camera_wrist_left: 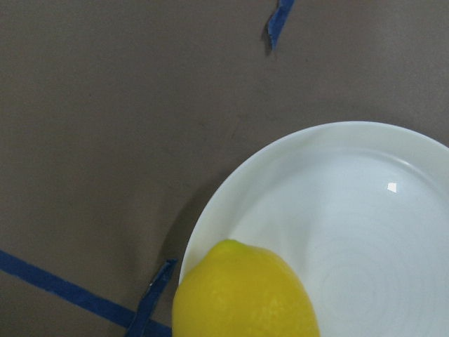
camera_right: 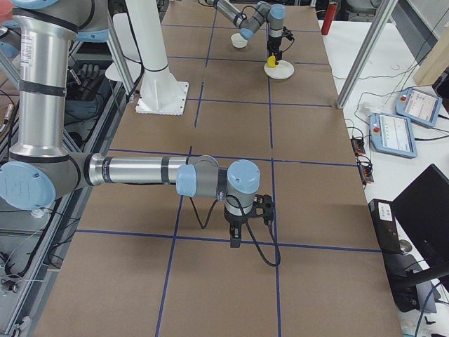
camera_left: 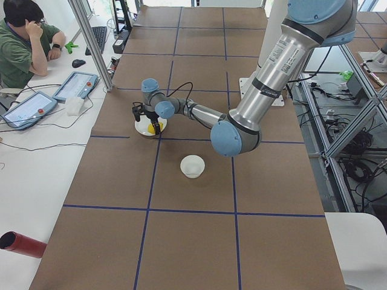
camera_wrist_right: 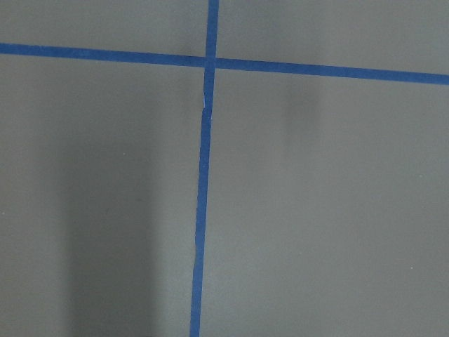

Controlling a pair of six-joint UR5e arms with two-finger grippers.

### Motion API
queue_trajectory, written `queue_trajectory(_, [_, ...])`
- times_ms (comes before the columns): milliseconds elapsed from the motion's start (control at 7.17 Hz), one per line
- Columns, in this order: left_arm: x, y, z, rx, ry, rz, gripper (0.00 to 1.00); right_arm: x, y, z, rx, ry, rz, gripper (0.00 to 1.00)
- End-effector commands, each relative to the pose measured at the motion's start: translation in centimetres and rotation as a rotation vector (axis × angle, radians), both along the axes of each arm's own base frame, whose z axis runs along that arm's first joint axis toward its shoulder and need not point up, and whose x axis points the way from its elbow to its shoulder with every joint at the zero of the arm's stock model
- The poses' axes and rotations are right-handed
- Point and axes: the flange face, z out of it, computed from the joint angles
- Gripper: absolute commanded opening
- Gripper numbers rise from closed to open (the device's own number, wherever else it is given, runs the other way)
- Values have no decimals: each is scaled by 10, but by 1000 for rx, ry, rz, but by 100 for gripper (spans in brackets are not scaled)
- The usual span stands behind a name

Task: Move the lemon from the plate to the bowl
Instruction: 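Lower the left gripper and close it around the lemon, then lift the lemon with the left gripper and carry it toward the white bowl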

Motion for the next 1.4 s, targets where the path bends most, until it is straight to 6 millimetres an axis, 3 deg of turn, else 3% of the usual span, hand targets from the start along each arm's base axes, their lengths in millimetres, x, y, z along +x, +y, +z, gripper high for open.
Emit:
queue_trajectory(0, [4,-3,-3,8,4,6,60,0,0,0,0,0,0,100])
queue_trajectory(279, [1,-3,-3,8,1,9,56,0,0,0,0,0,0,100])
queue_trajectory(419, [-15,-12,-5,11,4,-12,53,0,0,0,0,0,0,100])
queue_trajectory(698, [-63,-27,-23,68,-21,-4,53,0,0,0,0,0,0,100])
queue_trajectory(837, [-97,-24,-42,150,-40,45,51,0,0,0,0,0,0,100])
queue_trajectory(1116, [-149,25,-44,301,-64,155,50,0,0,0,0,0,0,100])
queue_trajectory(1256, [-167,57,-26,340,-75,198,50,0,0,0,0,0,0,100])
